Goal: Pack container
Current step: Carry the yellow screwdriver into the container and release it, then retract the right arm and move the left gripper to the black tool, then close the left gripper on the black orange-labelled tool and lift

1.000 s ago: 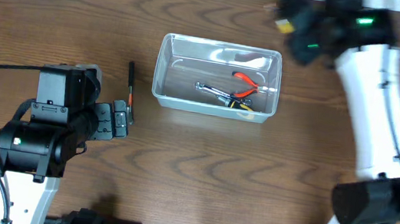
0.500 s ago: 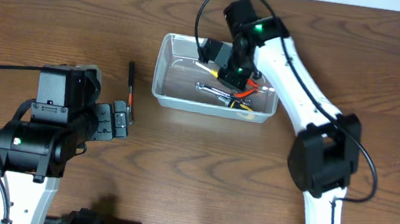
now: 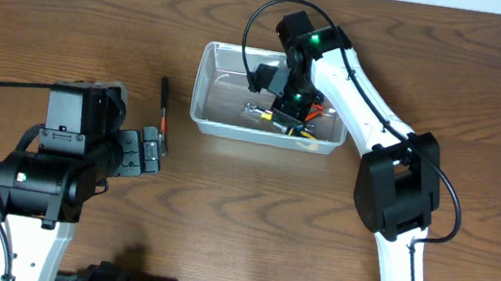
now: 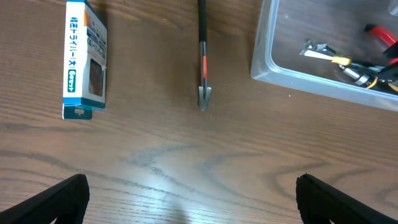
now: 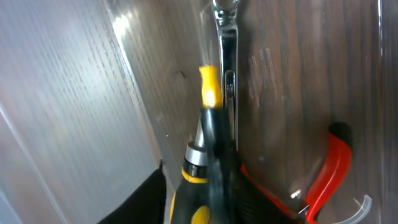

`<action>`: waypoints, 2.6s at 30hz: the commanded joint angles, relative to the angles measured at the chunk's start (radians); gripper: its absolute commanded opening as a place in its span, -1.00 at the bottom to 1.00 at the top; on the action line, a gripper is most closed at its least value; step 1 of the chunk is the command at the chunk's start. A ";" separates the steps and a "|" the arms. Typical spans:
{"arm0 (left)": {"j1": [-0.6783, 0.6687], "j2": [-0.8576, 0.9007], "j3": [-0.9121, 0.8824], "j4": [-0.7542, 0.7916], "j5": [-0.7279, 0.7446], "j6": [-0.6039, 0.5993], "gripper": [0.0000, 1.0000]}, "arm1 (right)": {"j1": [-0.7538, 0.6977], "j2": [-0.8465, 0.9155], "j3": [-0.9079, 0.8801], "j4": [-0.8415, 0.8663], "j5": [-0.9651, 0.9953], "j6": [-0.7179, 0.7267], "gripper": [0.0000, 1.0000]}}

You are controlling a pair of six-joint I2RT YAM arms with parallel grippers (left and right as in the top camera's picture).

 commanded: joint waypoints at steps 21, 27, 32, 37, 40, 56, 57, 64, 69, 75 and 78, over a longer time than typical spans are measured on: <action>0.001 0.182 0.293 -0.158 -0.012 0.002 0.96 | -0.314 -0.283 0.381 -0.046 0.116 0.428 0.99; 0.001 0.475 0.420 -0.202 -0.012 0.046 0.96 | -0.532 -0.388 0.393 -0.075 0.116 0.496 0.99; 0.001 0.642 0.416 -0.133 -0.012 0.074 0.96 | -0.649 -0.391 0.375 -0.093 0.082 0.515 0.98; 0.001 0.743 0.363 -0.042 -0.012 0.116 0.96 | -0.688 -0.390 0.335 -0.078 0.075 0.514 0.99; 0.001 0.763 0.304 0.008 -0.012 0.116 0.96 | -0.692 -0.390 0.319 -0.067 0.075 0.514 0.99; 0.001 0.765 -0.049 0.302 0.011 0.123 0.96 | -0.692 -0.390 0.280 -0.039 0.075 0.514 0.98; 0.001 0.768 -0.054 0.313 0.011 0.123 0.96 | -0.692 -0.390 0.280 -0.039 0.075 0.514 0.98; 0.001 0.802 -0.056 0.339 0.011 0.122 0.96 | -0.691 -0.390 0.280 -0.040 0.075 0.514 0.99; 0.000 0.840 -0.056 0.339 0.011 0.102 0.96 | -0.691 -0.390 0.280 -0.040 0.075 0.514 0.98; 0.000 0.882 -0.056 0.343 0.056 0.093 0.96 | -0.691 -0.390 0.280 -0.040 0.075 0.514 0.99; 0.000 0.885 -0.056 0.354 0.092 0.098 0.96 | -0.691 -0.390 0.280 -0.040 0.075 0.514 0.99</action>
